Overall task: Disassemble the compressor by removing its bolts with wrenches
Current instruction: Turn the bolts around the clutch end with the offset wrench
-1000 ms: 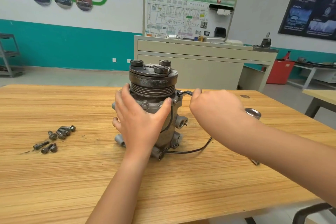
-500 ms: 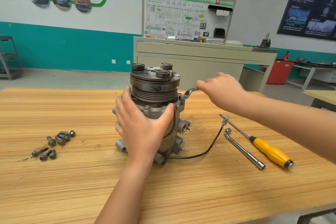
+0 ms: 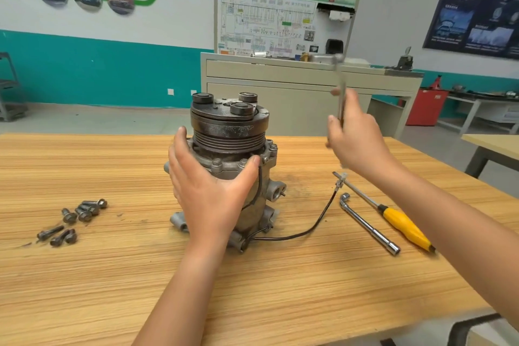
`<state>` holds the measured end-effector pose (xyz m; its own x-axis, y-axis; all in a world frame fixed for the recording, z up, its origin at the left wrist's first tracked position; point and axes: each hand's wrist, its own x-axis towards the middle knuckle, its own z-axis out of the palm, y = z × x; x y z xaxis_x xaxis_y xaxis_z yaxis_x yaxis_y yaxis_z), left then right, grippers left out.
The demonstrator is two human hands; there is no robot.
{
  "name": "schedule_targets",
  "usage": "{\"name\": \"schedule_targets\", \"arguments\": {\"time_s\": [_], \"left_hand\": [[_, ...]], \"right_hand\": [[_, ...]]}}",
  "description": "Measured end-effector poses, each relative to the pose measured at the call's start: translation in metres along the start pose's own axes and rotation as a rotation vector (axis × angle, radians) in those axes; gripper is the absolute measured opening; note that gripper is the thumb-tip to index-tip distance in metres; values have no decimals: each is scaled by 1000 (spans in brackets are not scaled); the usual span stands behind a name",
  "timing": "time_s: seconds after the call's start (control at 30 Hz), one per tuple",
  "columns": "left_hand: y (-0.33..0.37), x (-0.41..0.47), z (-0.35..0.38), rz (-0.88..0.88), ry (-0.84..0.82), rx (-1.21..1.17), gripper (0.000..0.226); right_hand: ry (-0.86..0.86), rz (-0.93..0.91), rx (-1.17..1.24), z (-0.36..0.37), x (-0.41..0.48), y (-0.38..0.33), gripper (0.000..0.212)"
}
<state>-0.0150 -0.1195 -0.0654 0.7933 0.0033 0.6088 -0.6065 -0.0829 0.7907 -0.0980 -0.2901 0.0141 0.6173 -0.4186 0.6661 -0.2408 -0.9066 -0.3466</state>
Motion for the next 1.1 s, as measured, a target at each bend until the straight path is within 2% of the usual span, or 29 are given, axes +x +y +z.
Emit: {"name": "schedule_targets", "arguments": {"time_s": [0.1, 0.17, 0.37, 0.53, 0.7, 0.87, 0.93, 1.03, 1.1], "left_hand": [[1, 0, 1, -4, 8, 3, 105], [2, 0, 1, -11, 8, 11, 106], [4, -1, -1, -18, 6, 46, 104], [6, -1, -2, -30, -4, 54, 105], [6, -1, -3, -31, -18, 58, 106], [5, -1, -4, -27, -24, 57, 107], [5, -1, -4, -17, -31, 65, 107], [4, 0, -4, -1, -28, 75, 106], [3, 0, -3, 4, -28, 74, 105]], "right_hand": [[-291, -111, -315, -16, -24, -10, 36], [-389, -152, -446, -16, -34, -17, 43], [-410, -218, -689, -17, -33, -36, 46], [-414, -413, -969, -19, -32, -58, 41], [-456, -430, -950, -23, -19, -47, 23], [-480, -510, -888, -23, -1, -23, 51], [-485, -506, -915, -17, 15, -11, 56], [-414, -523, -849, 4, 34, -2, 42], [-291, -607, -725, 27, 37, -2, 33]]}}
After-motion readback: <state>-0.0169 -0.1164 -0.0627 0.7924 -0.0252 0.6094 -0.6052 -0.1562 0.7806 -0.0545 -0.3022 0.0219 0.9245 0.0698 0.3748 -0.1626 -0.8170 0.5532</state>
